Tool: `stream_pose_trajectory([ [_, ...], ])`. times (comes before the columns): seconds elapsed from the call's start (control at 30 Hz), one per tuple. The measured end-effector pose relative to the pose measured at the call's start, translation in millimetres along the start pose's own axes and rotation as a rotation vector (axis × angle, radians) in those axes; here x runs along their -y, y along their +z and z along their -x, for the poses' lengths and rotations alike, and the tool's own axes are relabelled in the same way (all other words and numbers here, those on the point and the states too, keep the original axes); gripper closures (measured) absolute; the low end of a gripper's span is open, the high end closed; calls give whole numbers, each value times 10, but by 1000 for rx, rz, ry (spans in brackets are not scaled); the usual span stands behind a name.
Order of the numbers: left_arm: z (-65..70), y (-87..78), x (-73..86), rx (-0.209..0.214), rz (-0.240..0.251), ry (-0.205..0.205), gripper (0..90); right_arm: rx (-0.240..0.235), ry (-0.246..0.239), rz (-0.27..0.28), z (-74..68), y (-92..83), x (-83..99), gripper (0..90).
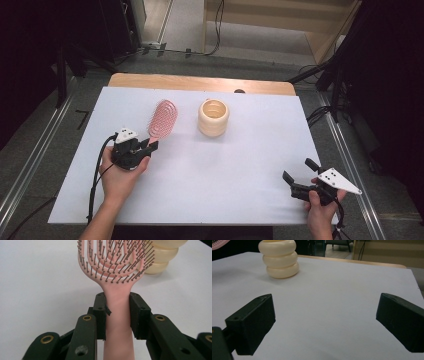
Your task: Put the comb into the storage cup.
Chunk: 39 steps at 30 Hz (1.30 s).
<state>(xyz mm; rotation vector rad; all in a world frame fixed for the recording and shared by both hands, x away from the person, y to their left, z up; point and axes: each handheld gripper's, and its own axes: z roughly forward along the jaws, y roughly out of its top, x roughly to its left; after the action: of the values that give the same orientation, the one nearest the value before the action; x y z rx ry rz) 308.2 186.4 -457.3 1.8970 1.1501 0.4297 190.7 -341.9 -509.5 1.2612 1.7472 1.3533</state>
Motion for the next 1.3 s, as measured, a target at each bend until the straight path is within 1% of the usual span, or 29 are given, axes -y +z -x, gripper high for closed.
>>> stream_pose_trajectory([
  [0.07, 14, -23, 10, 5, 24, 6, 705, -18, 4, 1, -15, -1, -43, 7],
  [0.13, 21, -52, 10, 11, 44, 0, 705, -36, -13, 15, -61, -2, -149, 7],
  [0.17, 26, -68, 9, 17, 57, -2, 705, -36, -13, 15, -61, -2, -149, 7],
  [0.23, 42, -105, 7, 24, 84, -3, 705, -58, -25, 28, -100, -2, -235, 7],
  [0.27, 51, -126, 5, 23, 95, 0, 705, -68, -28, 33, -123, -2, -282, 7],
  [0.3, 64, -142, 7, 26, 113, -1, 705, -87, -32, 49, -170, 9, -373, 7],
  [0.33, 85, -179, 11, 29, 137, 6, 705, -98, -30, 57, -193, 18, -418, 7],
  [0.37, 85, -179, 11, 29, 137, 6, 705, -107, -30, 65, -216, 30, -461, 7],
  [0.4, 103, -210, 17, 30, 159, 9, 705, -115, -30, 72, -242, 41, -504, 7],
  [0.53, 126, -245, 36, 41, 189, 22, 705, -146, -32, 91, -363, 119, -669, 7],
  [0.6, 138, -255, 52, 44, 197, 30, 705, -162, -38, 91, -431, 172, -743, 7],
  [0.63, 138, -255, 52, 44, 197, 30, 705, -162, -38, 91, -431, 172, -743, 7],
  [0.7, 163, -257, 75, 52, 203, 36, 705, -174, -38, 87, -524, 254, -847, 7],
  [0.73, 163, -257, 75, 52, 203, 36, 705, -174, -38, 87, -524, 254, -847, 7],
  [0.77, 170, -250, 80, 61, 203, 39, 705, -173, -33, 85, -550, 283, -881, 8],
  [0.8, 190, -240, 92, 69, 201, 42, 705, -180, -30, 78, -597, 339, -953, 7],
  [0.87, 202, -237, 99, 72, 202, 45, 705, -180, -30, 72, -625, 368, -989, 7],
  [0.93, 223, -230, 108, 80, 206, 45, 705, -190, -36, 76, -681, 416, -1059, 7],
  [1.0, 245, -227, 112, 89, 214, 46, 705, -189, -45, 76, -738, 463, -1130, 7],
  [1.07, 265, -235, 112, 91, 221, 51, 705, -204, -46, 76, -800, 499, -1193, 7],
  [1.1, 275, -239, 113, 94, 226, 54, 705, -204, -52, 76, -826, 521, -1223, 7],
  [1.13, 300, -242, 113, 103, 234, 49, 705, -219, -52, 78, -882, 558, -1271, 7],
  [1.17, 300, -242, 113, 103, 234, 49, 705, -219, -52, 78, -882, 558, -1271, 7],
  [1.23, 323, -246, 117, 109, 241, 60, 705, -229, -47, 76, -931, 590, -1313, 7],
  [1.27, 339, -244, 120, 112, 245, 57, 705, -237, -51, 81, -948, 605, -1333, 7],
  [1.3, 354, -244, 122, 109, 247, 67, 705, -242, -46, 80, -970, 613, -1352, 7],
])
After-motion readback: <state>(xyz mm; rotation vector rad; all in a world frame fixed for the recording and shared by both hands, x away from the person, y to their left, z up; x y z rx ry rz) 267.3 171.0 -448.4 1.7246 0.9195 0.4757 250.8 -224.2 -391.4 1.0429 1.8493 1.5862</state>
